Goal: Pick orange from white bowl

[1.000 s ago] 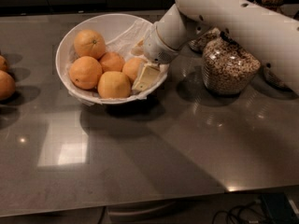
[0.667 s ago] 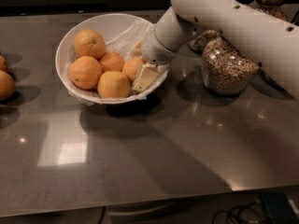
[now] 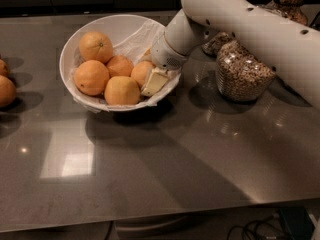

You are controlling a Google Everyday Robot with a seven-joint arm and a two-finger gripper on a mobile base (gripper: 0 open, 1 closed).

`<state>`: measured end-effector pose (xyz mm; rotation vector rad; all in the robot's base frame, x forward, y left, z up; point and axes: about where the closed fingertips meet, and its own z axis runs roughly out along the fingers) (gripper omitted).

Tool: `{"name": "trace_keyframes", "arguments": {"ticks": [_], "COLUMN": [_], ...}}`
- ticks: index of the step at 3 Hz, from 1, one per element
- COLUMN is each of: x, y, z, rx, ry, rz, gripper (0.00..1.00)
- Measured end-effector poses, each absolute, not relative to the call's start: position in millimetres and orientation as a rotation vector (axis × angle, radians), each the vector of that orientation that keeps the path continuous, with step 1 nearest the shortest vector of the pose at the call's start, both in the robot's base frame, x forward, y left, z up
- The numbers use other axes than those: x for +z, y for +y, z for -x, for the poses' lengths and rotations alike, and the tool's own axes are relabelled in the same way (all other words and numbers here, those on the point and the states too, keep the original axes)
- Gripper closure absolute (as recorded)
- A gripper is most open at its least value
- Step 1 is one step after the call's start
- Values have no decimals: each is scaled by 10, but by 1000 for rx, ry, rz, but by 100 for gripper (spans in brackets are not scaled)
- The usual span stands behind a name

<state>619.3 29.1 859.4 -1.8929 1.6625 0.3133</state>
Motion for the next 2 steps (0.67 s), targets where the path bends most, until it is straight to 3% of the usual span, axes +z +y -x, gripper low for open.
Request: {"name": "trace_keyframes", "arguments": {"ticks": [1, 2], "x": [8595, 8717], "y": [292, 300], "z": [-6193, -6184], "rx": [314, 368], "ry": [1662, 1616], "rz": [1893, 1880], "gripper": [94, 100]}}
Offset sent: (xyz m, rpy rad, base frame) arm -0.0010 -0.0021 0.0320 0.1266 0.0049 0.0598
